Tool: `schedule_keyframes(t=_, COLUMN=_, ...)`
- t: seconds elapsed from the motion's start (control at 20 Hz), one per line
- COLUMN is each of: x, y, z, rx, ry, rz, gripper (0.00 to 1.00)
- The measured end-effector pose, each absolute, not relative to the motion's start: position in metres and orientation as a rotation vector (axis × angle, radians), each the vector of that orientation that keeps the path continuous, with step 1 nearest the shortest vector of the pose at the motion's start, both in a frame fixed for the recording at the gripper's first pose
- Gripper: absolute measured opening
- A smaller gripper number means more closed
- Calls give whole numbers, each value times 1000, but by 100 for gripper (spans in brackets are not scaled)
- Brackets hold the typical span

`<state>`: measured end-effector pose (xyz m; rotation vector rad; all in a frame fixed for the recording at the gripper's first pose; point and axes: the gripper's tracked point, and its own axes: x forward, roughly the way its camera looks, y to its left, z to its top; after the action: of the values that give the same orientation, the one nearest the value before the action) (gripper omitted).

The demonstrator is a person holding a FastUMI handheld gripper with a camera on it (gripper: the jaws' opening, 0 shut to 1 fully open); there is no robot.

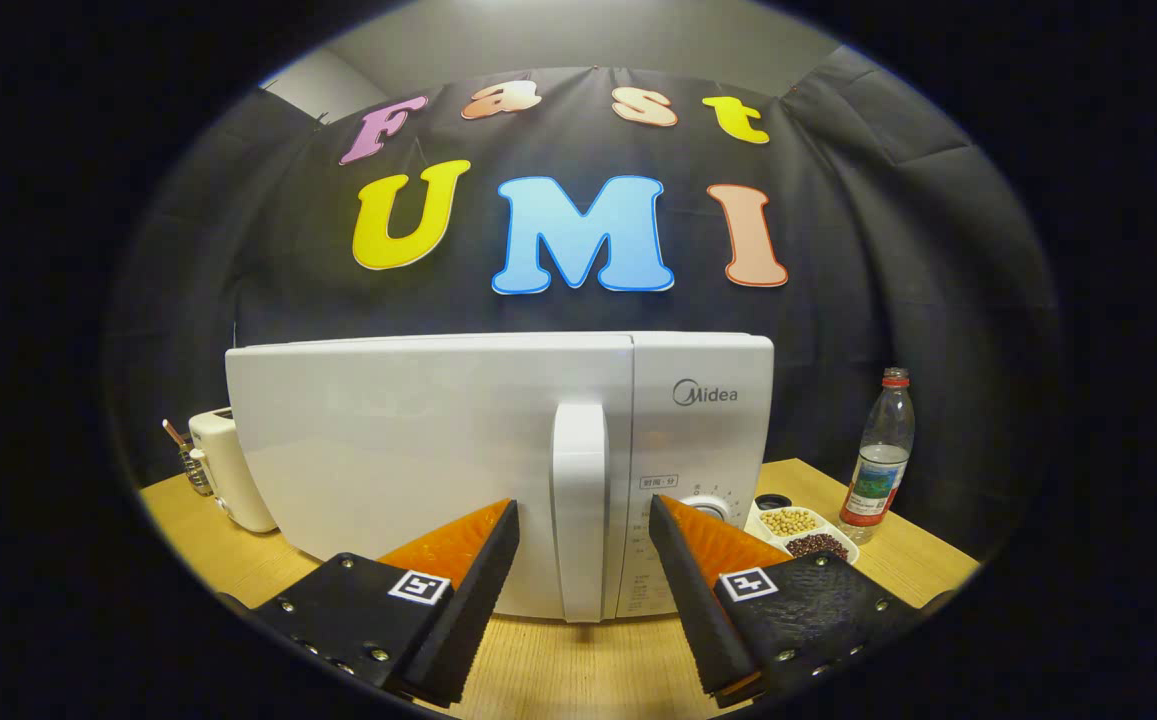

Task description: Open the microwave, put the food inside, and close the microwave door.

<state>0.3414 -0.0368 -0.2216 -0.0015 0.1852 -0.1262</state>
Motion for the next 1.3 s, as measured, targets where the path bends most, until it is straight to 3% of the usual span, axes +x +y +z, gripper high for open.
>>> schedule_keyframes(t=0.05, x=341, y=-41, z=-220, rx=-10, ry=178, rz=-140, gripper=72)
schedule_keyframes(t=0.1, x=344, y=-37, z=-221, rx=-6, ry=179, rz=-137, gripper=45)
schedule_keyframes(t=0.15, x=345, y=-35, z=-220, rx=-13, ry=177, rz=-136, gripper=45)
schedule_keyframes(t=0.2, x=342, y=-33, z=-221, rx=-22, ry=171, rz=-147, gripper=29)
schedule_keyframes(t=0.4, x=341, y=-34, z=-220, rx=41, ry=192, rz=-146, gripper=23)
schedule_keyframes(t=0.45, x=344, y=-35, z=-222, rx=57, ry=196, rz=-146, gripper=14)
schedule_keyframes(t=0.55, x=343, y=-34, z=-221, rx=64, ry=193, rz=-155, gripper=9)
schedule_keyframes(t=0.95, x=340, y=-34, z=-222, rx=83, ry=207, rz=-175, gripper=5)
schedule_keyframes(t=1.3, x=275, y=-7, z=-216, rx=42, ry=217, rz=-113, gripper=4)
